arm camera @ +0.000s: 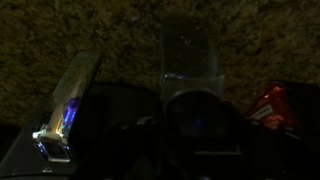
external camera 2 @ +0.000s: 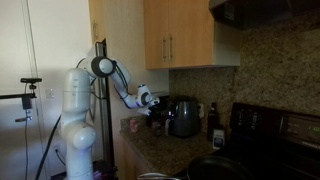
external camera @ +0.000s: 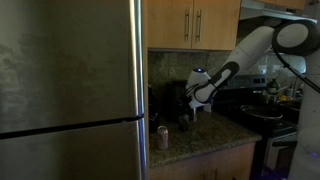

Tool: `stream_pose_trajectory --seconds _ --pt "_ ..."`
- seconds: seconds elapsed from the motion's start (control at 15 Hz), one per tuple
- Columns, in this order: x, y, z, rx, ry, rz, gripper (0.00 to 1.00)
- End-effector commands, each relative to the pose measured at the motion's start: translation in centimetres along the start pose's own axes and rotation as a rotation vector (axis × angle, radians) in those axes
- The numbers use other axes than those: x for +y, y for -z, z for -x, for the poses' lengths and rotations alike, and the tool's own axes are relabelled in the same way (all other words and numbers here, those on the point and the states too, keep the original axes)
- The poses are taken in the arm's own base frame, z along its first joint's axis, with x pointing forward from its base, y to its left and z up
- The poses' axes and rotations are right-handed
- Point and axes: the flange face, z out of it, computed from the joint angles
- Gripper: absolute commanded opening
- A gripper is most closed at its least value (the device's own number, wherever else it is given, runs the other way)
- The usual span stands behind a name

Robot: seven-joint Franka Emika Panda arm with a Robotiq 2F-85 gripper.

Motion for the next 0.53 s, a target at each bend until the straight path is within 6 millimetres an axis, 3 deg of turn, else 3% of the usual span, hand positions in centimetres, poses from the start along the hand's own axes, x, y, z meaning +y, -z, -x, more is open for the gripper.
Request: stream_pose_trajectory --seconds 0.0,0.2,0.47 --pt "0.9 5.0 0.5 -0.121 0.026 -0.053 0.33" --pt "4.8 9.6 0.8 -0.187 -0.017 -0.007 0.33" --pt "12.6 15.7 2.9 -0.227 -0.167 0.083 0.33"
